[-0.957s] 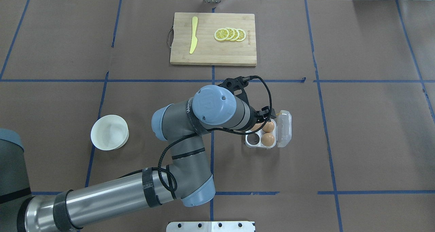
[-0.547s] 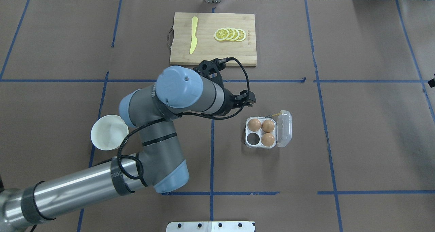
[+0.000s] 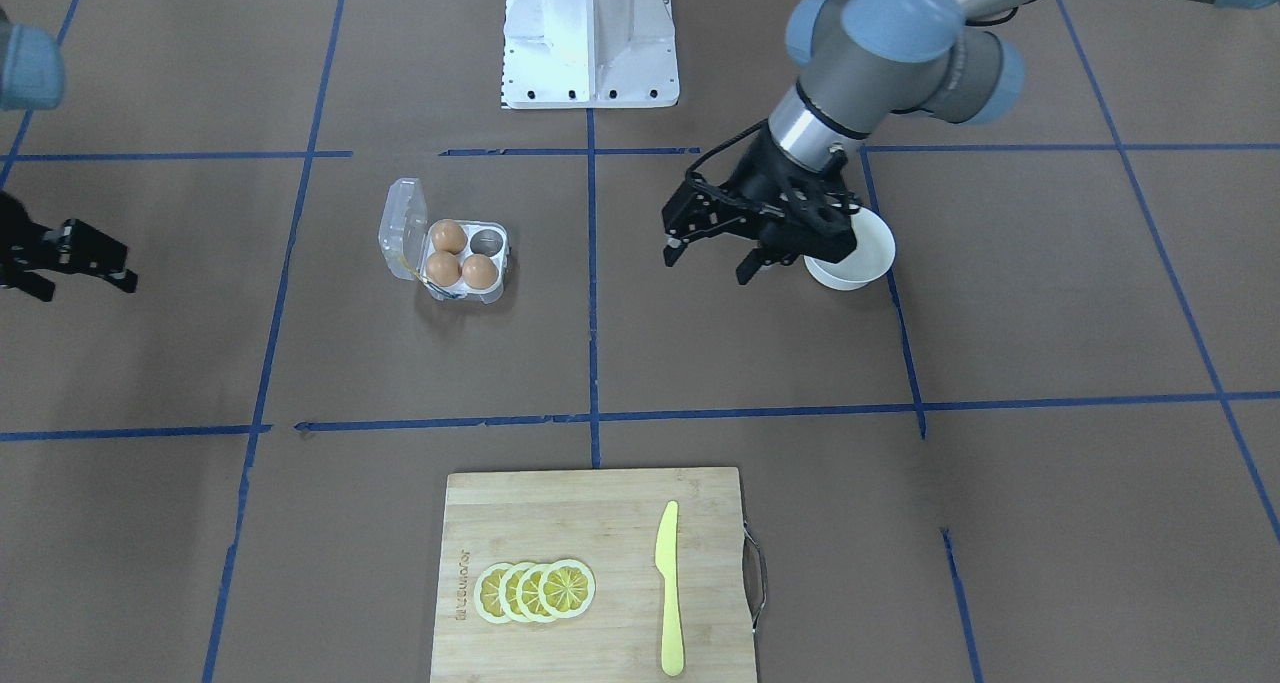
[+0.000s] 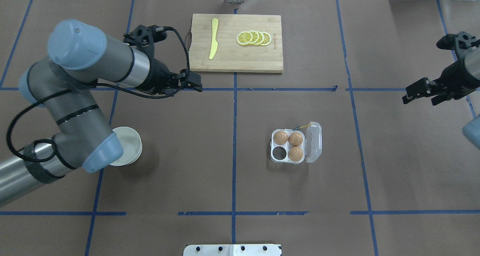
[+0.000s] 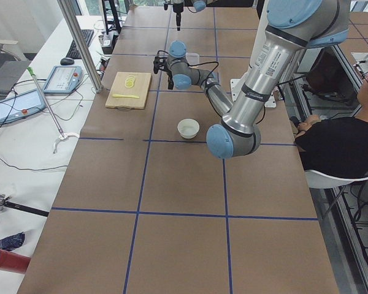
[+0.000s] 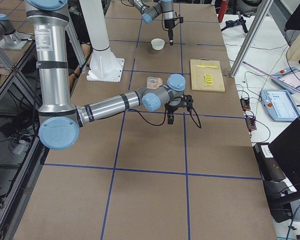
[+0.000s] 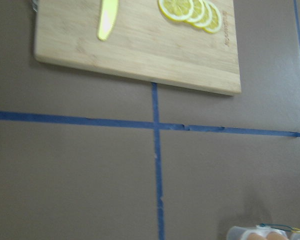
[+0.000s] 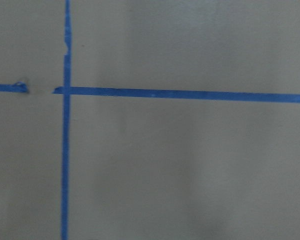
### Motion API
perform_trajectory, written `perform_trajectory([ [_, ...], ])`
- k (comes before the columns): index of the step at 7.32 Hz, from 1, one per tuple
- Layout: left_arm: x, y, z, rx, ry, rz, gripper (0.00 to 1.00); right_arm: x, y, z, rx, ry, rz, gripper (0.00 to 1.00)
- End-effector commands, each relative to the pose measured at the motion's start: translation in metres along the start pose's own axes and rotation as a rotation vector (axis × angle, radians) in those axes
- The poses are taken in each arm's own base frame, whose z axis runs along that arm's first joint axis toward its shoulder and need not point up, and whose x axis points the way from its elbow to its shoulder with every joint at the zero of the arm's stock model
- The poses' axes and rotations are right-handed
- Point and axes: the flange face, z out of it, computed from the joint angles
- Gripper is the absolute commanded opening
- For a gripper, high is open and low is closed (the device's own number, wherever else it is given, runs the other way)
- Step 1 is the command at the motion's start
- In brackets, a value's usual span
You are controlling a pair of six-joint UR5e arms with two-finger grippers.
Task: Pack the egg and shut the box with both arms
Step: 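Swing the clear carton lid shut with the right gripper while the left arm withdraws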
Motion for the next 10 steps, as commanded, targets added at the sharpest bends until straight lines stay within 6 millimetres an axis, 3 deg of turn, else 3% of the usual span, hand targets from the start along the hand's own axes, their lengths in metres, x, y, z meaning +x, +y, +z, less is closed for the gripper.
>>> perform_trajectory([
  [1,-0.067,-0.034,-0.036,0.024,-0.057,0.089,0.93,-0.103,0.056,0.056,0.085,-0.054,0.077,1.00],
  [3,-0.080,-0.045,-0.038,0.028,-0.072,0.090,0.93,-0.238,0.106,0.096,0.120,-0.105,0.137,1.00],
  [4,-0.084,-0.048,-0.038,0.031,-0.079,0.085,0.93,-0.322,0.099,0.078,0.119,-0.080,0.175,1.00],
  [5,-0.086,-0.051,-0.042,0.036,-0.080,0.094,0.93,-0.358,0.096,0.057,0.108,-0.031,0.192,1.00],
  [7,-0.091,-0.054,-0.046,0.037,-0.082,0.090,0.93,-0.346,0.068,0.014,0.164,-0.068,0.214,1.00],
  [8,-0.117,-0.044,-0.051,0.008,-0.089,0.124,0.94,-0.316,0.048,-0.009,0.159,-0.074,0.253,1.00],
  [10,-0.192,-0.032,-0.074,0.010,-0.147,0.239,0.99,-0.216,0.038,-0.011,0.124,0.010,0.174,1.00],
])
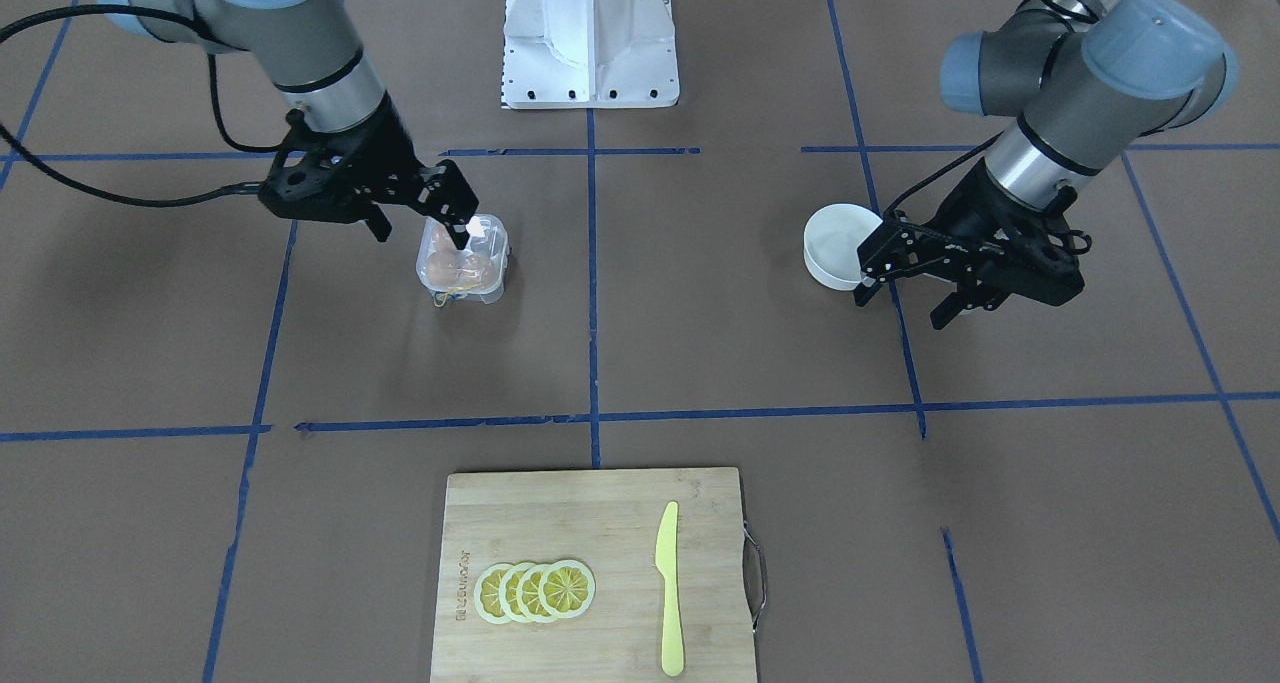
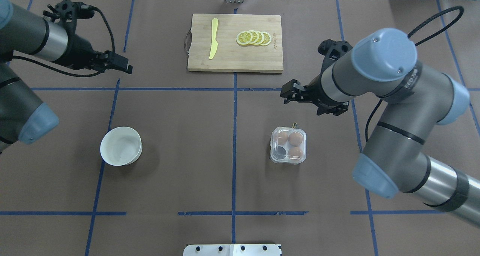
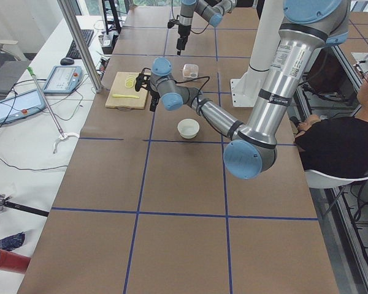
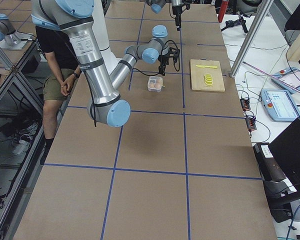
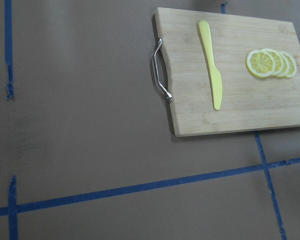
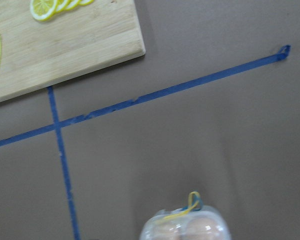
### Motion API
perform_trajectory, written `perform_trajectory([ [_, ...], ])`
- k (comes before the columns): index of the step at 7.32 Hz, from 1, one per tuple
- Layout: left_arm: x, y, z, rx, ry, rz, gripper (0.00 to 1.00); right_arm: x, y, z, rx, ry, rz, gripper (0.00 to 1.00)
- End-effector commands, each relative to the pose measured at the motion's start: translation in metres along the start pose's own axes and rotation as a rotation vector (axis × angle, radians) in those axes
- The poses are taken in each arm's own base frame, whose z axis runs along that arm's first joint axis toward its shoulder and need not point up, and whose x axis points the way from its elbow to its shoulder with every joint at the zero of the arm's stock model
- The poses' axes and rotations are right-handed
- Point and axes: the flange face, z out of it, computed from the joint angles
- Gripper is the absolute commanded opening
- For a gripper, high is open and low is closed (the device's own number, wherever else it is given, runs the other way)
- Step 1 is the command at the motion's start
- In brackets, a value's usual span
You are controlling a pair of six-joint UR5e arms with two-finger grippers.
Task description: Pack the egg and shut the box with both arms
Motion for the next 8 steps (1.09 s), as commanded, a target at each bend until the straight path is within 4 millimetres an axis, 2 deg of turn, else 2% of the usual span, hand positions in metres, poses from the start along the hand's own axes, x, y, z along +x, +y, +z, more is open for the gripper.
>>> perform_trajectory([
  [1,-0.088,0.022,-0.026,0.016,-0.071,0.116,0.99,0.120,-0.050,-0.018,0.008,0.102,-0.105,1.00],
  [2,-0.124,0.015,-0.048,0.000,-0.073,0.194,0.99,0.184,-0.089,-0.047,-0.013,0.114,-0.161,1.00],
  [3,-0.174,0.014,-0.071,0.000,-0.097,0.229,0.99,0.256,-0.129,-0.081,-0.028,0.107,-0.213,1.00],
  [4,-0.206,0.018,-0.090,0.010,-0.134,0.278,0.99,0.323,-0.167,-0.114,-0.023,0.090,-0.231,1.00],
  [5,-0.247,0.027,-0.122,0.030,-0.183,0.309,0.99,0.387,-0.199,-0.139,-0.008,0.108,-0.270,1.00],
  [7,-0.309,0.019,-0.180,-0.051,-0.291,0.327,0.99,0.510,-0.249,-0.157,-0.027,0.152,-0.364,1.00],
  [8,-0.317,0.008,-0.197,-0.107,-0.313,0.255,0.99,0.547,-0.265,-0.158,-0.043,0.156,-0.393,1.00],
])
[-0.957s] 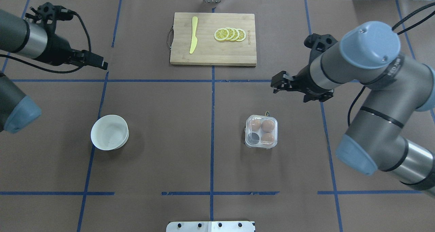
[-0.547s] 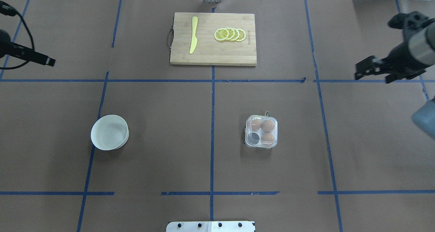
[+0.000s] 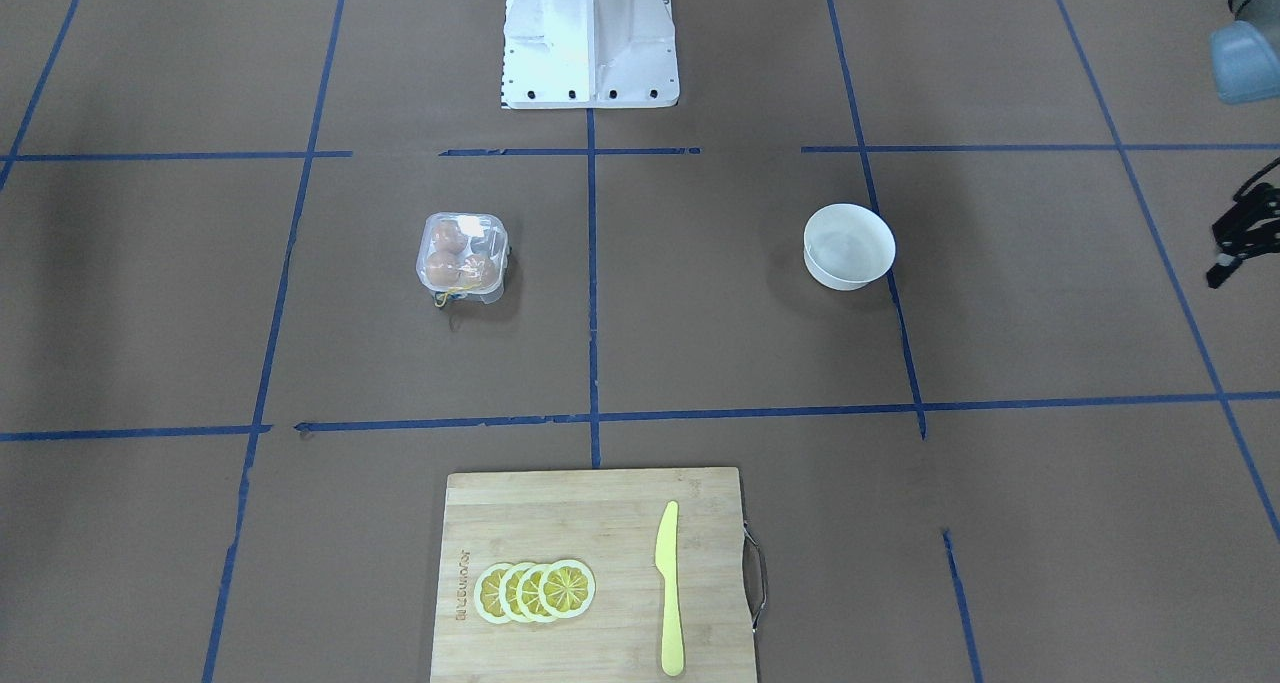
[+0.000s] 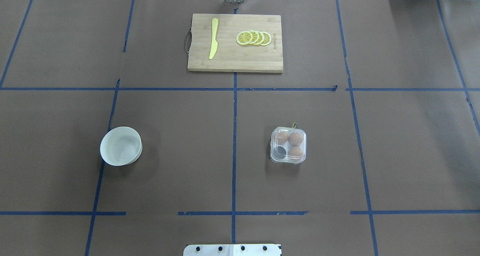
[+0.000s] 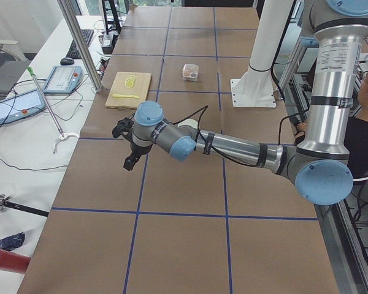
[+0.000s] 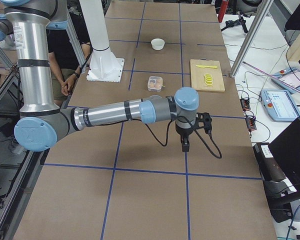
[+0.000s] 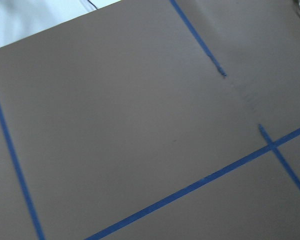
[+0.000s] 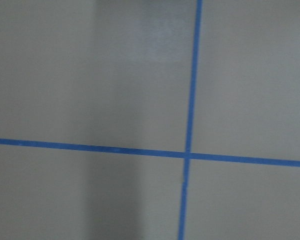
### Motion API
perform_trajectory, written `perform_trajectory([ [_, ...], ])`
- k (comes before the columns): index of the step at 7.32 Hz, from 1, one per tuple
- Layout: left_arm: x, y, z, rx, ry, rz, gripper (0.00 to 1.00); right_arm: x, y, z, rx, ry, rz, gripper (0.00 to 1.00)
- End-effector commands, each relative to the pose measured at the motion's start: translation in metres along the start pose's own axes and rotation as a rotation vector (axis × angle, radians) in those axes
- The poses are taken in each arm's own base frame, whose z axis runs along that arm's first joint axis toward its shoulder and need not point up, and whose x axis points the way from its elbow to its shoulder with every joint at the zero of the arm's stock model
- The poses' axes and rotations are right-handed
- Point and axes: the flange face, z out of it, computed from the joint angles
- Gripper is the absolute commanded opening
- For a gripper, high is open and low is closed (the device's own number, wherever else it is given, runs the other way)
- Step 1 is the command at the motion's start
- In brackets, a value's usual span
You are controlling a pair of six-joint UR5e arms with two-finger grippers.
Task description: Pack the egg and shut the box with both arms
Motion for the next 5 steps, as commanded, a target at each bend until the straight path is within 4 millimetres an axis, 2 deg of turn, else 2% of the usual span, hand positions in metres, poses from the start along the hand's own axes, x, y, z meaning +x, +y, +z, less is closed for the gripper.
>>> perform_trajectory([
  [1,-0.027,0.003,-0.026,-0.165,-0.017,-0.137,1.00,0.065,0.000,0.003,-0.016,0.004,-0.047,1.00],
  [2,-0.029,0.019,-0.023,-0.251,-0.011,-0.283,1.00,0.067,-0.001,0.003,-0.017,0.008,-0.049,1.00],
  [3,-0.040,0.063,-0.004,-0.324,-0.003,-0.350,1.00,0.066,-0.001,0.002,-0.012,0.011,-0.053,1.00],
  [4,-0.058,0.090,0.015,-0.333,0.002,-0.354,1.00,0.067,-0.001,0.003,-0.014,0.012,-0.045,1.00],
  [5,-0.069,0.093,0.023,-0.286,-0.005,-0.326,1.00,0.066,0.000,0.003,-0.014,0.009,-0.045,1.00],
])
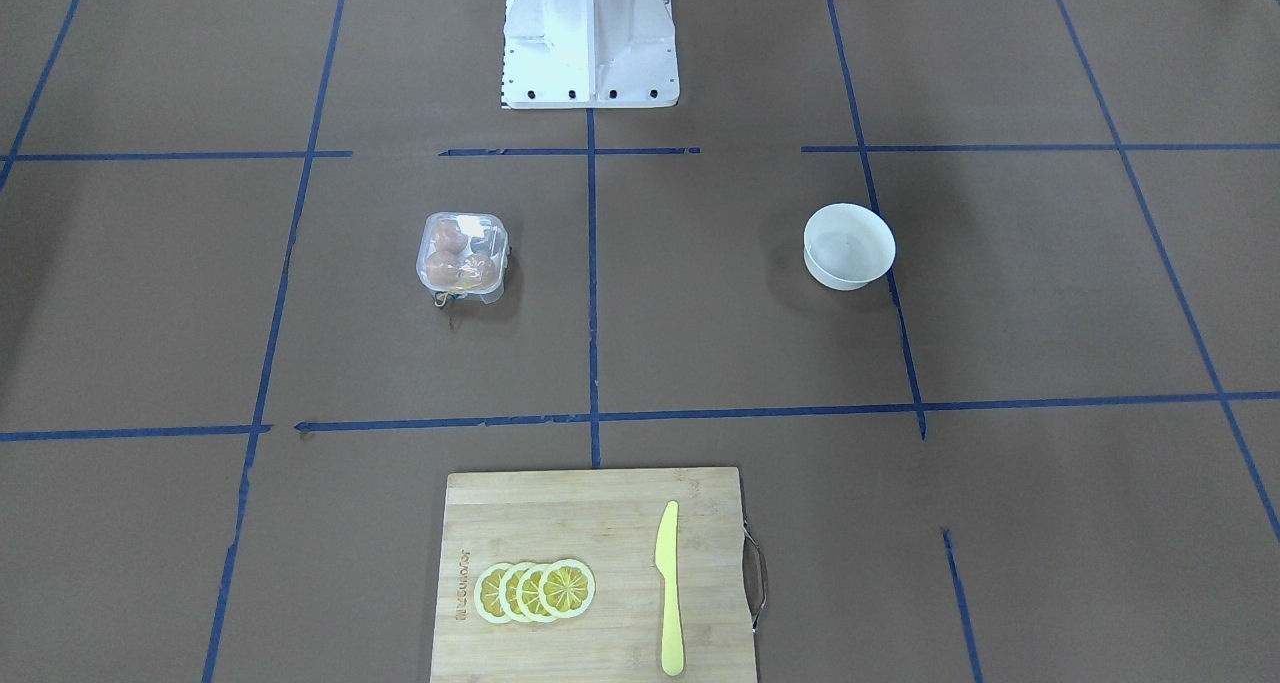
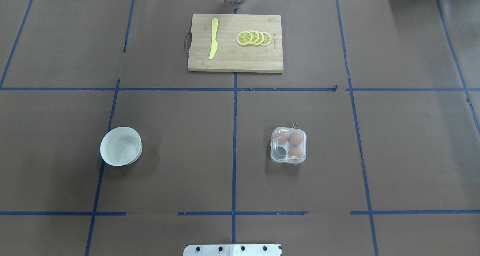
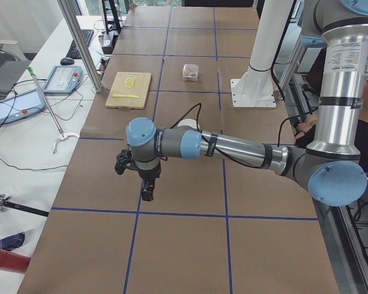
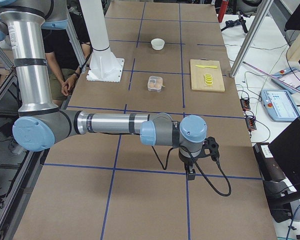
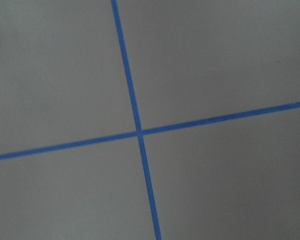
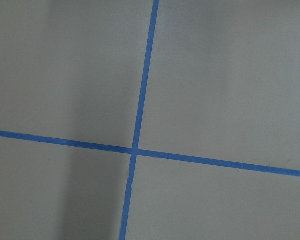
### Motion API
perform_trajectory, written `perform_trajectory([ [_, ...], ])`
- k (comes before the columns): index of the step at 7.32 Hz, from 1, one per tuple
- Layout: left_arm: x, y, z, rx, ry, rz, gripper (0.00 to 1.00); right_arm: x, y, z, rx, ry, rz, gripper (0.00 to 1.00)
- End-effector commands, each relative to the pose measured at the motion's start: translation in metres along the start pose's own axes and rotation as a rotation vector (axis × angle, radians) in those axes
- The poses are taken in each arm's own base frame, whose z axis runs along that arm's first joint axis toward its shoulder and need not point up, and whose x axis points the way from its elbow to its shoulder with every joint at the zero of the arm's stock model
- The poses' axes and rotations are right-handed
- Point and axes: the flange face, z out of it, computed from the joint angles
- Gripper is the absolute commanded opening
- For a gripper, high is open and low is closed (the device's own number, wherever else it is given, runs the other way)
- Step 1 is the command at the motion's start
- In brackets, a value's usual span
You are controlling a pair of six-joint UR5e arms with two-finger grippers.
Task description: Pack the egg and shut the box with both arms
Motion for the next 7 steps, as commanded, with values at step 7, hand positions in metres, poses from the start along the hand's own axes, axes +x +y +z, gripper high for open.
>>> perform_trajectory([
  [7,-0.026,-0.002,-0.021,0.108,0.005,-0.005,1.00,-0.004,0.013,-0.002,0.010,0.003,0.070,1.00],
])
